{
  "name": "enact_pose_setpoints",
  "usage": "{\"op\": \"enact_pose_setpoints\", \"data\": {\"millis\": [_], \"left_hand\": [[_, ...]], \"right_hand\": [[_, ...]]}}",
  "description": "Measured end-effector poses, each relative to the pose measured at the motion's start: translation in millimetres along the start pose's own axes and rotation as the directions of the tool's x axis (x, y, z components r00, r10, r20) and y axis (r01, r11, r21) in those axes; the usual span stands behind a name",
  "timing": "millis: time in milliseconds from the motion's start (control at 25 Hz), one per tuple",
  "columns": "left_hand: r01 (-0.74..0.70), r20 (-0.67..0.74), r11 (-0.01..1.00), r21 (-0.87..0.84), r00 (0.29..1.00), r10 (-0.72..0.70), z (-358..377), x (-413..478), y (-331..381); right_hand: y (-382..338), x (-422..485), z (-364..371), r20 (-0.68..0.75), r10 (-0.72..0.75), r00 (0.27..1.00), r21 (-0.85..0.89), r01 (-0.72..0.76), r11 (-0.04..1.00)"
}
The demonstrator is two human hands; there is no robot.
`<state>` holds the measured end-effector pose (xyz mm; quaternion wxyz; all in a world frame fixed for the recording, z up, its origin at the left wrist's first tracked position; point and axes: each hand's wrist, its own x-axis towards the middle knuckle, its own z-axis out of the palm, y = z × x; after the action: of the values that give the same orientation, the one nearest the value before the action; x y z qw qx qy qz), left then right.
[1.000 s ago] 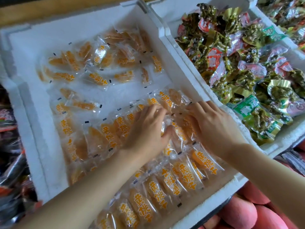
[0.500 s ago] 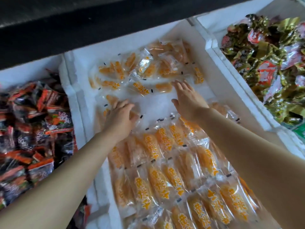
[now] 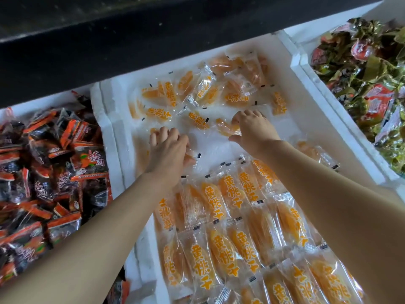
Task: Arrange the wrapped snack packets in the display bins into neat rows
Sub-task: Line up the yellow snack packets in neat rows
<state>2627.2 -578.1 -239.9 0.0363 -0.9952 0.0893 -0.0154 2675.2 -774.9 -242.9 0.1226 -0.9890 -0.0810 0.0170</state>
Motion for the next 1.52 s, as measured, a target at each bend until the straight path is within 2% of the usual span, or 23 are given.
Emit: {"op": "enact_pose_setpoints", "data": {"millis": [80, 200, 280, 400, 440, 480, 560, 600, 640, 680, 800, 920, 1000, 1080, 1200, 1320, 1400, 1520], "left_hand": [[-0.035, -0.029, 0.999, 0.016, 0.999, 0.035, 0, 1, 0], [0.026, -0.002, 0.998, -0.051, 1.000, -0.026, -5, 2, 1], [0.076, -0.067, 0.978, -0.194, 0.994, -0.090, -15, -1, 2], [0.029, -0.268, 0.881, -0.472, 0.947, -0.174, -34, -14, 8], [0.027, -0.272, 0.798, -0.601, 0.933, -0.236, -39, -20, 12], [0.051, -0.211, 0.660, -0.750, 0.927, -0.311, -45, -27, 16], [0.168, 0.048, 0.259, -0.951, 0.909, -0.414, -54, -43, 27], [0.234, 0.177, 0.088, -0.968, 0.890, -0.421, -55, -53, 30], [0.288, 0.268, -0.014, -0.958, 0.871, -0.411, -52, -63, 33], [0.321, 0.324, -0.076, -0.944, 0.856, -0.403, -48, -72, 35], [0.348, 0.408, -0.219, -0.912, 0.829, -0.382, -43, -100, 41], [0.356, 0.427, -0.262, -0.897, 0.851, -0.306, -44, -125, 42], [0.348, 0.398, -0.215, -0.913, 0.876, -0.272, -44, -138, 37], [0.306, 0.337, -0.144, -0.941, 0.890, -0.307, -47, -146, 28], [0.220, 0.226, -0.061, -0.974, 0.889, -0.397, -55, -150, 9], [0.166, 0.170, -0.048, -0.985, 0.881, -0.442, -64, -152, -13], [0.149, 0.137, -0.013, -0.989, 0.870, -0.474, -65, -153, -28], [0.149, 0.129, -0.002, -0.989, 0.850, -0.511, -62, -156, -43]], "right_hand": [[-2, -4, 2, -0.047, 0.009, 0.999, 0.045, -0.007, 0.999], [-3, -15, -5, -0.150, 0.015, 0.989, 0.100, 0.000, 0.995], [-3, -26, -11, -0.183, 0.005, 0.983, 0.195, 0.031, 0.980], [-11, -51, -23, -0.184, 0.019, 0.983, 0.428, 0.063, 0.901], [-16, -62, -28, -0.179, 0.038, 0.983, 0.500, 0.058, 0.864], [-21, -73, -32, -0.167, 0.059, 0.984, 0.569, 0.047, 0.821], [-33, -97, -37, -0.099, 0.080, 0.992, 0.684, 0.010, 0.729], [-40, -108, -37, -0.049, 0.078, 0.996, 0.724, -0.019, 0.689], [-46, -117, -36, 0.009, 0.073, 0.997, 0.753, -0.055, 0.656], [-52, -125, -35, 0.065, 0.063, 0.996, 0.767, -0.090, 0.636], [-68, -148, -32, 0.192, 0.005, 0.981, 0.703, -0.141, 0.697], [-78, -164, -32, 0.281, -0.048, 0.958, 0.636, -0.148, 0.758], [-83, -169, -32, 0.328, -0.069, 0.942, 0.595, -0.150, 0.790], [-89, -171, -33, 0.355, -0.091, 0.930, 0.549, -0.129, 0.826], [-98, -159, -35, 0.238, -0.116, 0.964, 0.499, -0.019, 0.866], [-105, -120, -22, 0.082, -0.068, 0.994, 0.548, 0.012, 0.836], [-112, -89, -6, 0.098, -0.039, 0.994, 0.512, -0.017, 0.859], [-130, -58, 18, 0.220, -0.018, 0.975, 0.436, -0.081, 0.896]]}}
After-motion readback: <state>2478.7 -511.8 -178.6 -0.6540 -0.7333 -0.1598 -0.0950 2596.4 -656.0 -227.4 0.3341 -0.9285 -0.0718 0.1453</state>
